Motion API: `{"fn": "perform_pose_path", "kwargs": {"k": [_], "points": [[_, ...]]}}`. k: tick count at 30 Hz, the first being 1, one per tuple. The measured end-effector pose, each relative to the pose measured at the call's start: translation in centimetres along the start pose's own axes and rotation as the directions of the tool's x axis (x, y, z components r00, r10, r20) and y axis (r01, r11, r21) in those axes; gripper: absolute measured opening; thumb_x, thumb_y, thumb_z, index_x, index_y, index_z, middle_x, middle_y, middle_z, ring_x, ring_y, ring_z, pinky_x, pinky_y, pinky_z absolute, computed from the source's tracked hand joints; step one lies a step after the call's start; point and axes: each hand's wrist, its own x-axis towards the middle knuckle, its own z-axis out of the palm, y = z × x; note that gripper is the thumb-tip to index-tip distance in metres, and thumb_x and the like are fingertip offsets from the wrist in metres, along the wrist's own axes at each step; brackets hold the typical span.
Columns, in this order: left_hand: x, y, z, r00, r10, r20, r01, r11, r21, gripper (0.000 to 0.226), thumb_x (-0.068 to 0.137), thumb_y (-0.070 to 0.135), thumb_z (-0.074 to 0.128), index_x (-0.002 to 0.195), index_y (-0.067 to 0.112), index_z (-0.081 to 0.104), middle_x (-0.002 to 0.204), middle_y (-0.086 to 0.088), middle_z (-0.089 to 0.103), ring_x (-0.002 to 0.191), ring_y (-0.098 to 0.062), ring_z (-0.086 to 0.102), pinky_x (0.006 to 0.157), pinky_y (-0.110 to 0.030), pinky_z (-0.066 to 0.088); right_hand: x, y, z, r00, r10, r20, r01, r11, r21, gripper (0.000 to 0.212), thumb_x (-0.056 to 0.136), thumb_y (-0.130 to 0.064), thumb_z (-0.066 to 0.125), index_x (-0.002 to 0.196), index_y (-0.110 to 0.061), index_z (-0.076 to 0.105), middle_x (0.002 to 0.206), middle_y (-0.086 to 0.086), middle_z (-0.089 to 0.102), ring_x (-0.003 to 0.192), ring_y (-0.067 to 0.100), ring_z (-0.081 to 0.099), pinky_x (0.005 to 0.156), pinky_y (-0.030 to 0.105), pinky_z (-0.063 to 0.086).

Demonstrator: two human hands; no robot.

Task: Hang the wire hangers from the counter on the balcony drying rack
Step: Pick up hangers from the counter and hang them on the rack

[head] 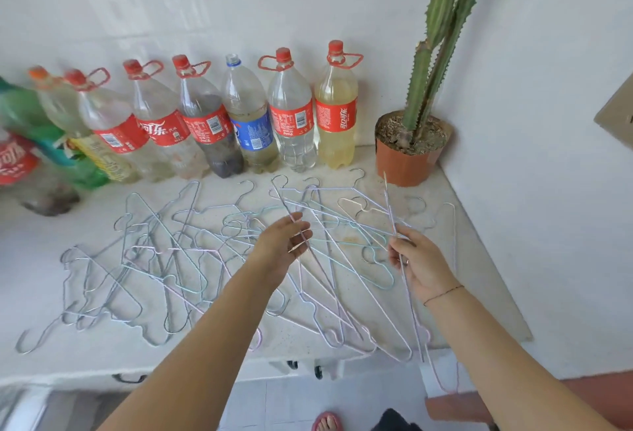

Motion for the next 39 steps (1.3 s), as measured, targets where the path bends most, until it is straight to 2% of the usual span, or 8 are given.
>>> {"fn": "perform_pose_path", "kwargs": {"k": [4, 8, 13, 16, 23, 27, 36, 39], "points": [[-3.4, 1.0, 0.2, 0.992, 0.121, -0.022, -0.121, 0.993, -0.001, 0.030, 0.089, 0.000, 0.055, 0.118, 0.006, 0.058, 0.087, -0.004, 0.066, 0.078, -0.016, 0.062, 0.071, -0.022, 0.051, -0.4, -1.8, 1.2, 0.988, -0.026, 0.154, 0.012, 0.996, 0.087, 0.032, 0.090, 0.006, 0.046, 0.120, -0.001, 0.054, 0.060, 0.008, 0.044, 0.045, 0.008, 0.045, 0.043, 0.016, 0.040], [-8.0, 0.8, -0.1, 0.961, 0.264, -0.078, -0.268, 0.963, -0.041, 0.030, 0.092, -0.003, 0.048, 0.120, 0.003, 0.055, 0.089, -0.002, 0.071, 0.074, -0.014, 0.063, 0.069, -0.020, 0.053, -2.0, -3.1, 2.9, 0.936, -0.025, 0.351, -0.019, 0.993, 0.119, 0.033, 0.091, 0.001, 0.049, 0.122, -0.006, 0.055, 0.067, 0.002, 0.051, 0.055, 0.008, 0.050, 0.049, 0.018, 0.042], [-15.0, 0.2, -1.5, 0.894, 0.365, -0.262, -0.393, 0.917, -0.064, 0.028, 0.094, 0.001, 0.048, 0.119, 0.008, 0.057, 0.082, 0.003, 0.074, 0.070, -0.011, 0.062, 0.067, -0.018, 0.051, -6.6, -4.3, 6.3, 0.816, 0.007, 0.577, -0.067, 0.994, 0.084, 0.023, 0.091, -0.003, 0.051, 0.104, -0.017, 0.064, 0.066, -0.001, 0.054, 0.057, 0.008, 0.050, 0.053, 0.018, 0.042], [-20.2, -0.6, -3.2, 0.848, 0.380, -0.369, -0.429, 0.901, -0.060, 0.030, 0.094, 0.006, 0.050, 0.122, 0.014, 0.058, 0.085, 0.002, 0.069, 0.071, -0.012, 0.059, 0.072, -0.024, 0.046, -10.0, -4.1, 8.8, 0.726, 0.051, 0.686, -0.105, 0.994, 0.037, 0.023, 0.091, -0.003, 0.051, 0.106, -0.015, 0.063, 0.065, 0.000, 0.053, 0.055, 0.009, 0.049, 0.051, 0.018, 0.041], [-34.6, -5.5, -8.9, 0.705, 0.418, -0.572, -0.537, 0.843, -0.045, 0.049, 0.093, -0.003, 0.048, 0.133, 0.026, 0.048, 0.094, -0.002, 0.072, 0.073, -0.017, 0.063, 0.070, -0.029, 0.052, -20.9, -1.7, 14.2, 0.398, 0.163, 0.903, -0.177, 0.979, -0.098, 0.025, 0.089, -0.002, 0.054, 0.110, -0.011, 0.063, 0.066, 0.000, 0.055, 0.055, 0.008, 0.050, 0.048, 0.018, 0.042], [-44.4, -9.8, -11.2, 0.592, 0.428, -0.683, -0.564, 0.826, 0.029, 0.068, 0.088, -0.013, 0.048, 0.143, 0.025, 0.037, 0.092, -0.001, 0.074, 0.073, -0.016, 0.063, 0.071, -0.029, 0.046, -29.6, -0.2, 16.2, 0.196, 0.215, 0.957, -0.137, 0.972, -0.190, 0.025, 0.090, -0.003, 0.053, 0.110, -0.012, 0.063, 0.066, -0.001, 0.053, 0.056, 0.008, 0.050, 0.053, 0.017, 0.043], [-70.2, -21.9, -11.3, 0.409, 0.392, -0.824, -0.610, 0.789, 0.073, 0.095, 0.082, -0.019, 0.051, 0.144, 0.045, 0.019, 0.114, -0.011, 0.069, 0.081, -0.021, 0.068, 0.065, -0.030, 0.053, -55.2, 4.8, 15.0, -0.272, 0.284, 0.919, -0.106, 0.941, -0.322, 0.025, 0.077, -0.012, 0.064, 0.101, -0.017, 0.067, 0.061, -0.001, 0.056, 0.058, 0.012, 0.046, 0.050, 0.017, 0.039], [-78.9, -26.4, -9.8, 0.339, 0.364, -0.867, -0.588, 0.802, 0.106, 0.080, 0.084, -0.019, 0.047, 0.129, 0.046, 0.036, 0.120, -0.013, 0.066, 0.083, -0.022, 0.067, 0.068, -0.030, 0.052, -64.4, 6.4, 12.7, -0.383, 0.301, 0.874, -0.083, 0.931, -0.356, 0.036, 0.069, -0.018, 0.067, 0.105, -0.018, 0.066, 0.062, -0.003, 0.057, 0.052, 0.006, 0.050, 0.048, 0.015, 0.041]]}}
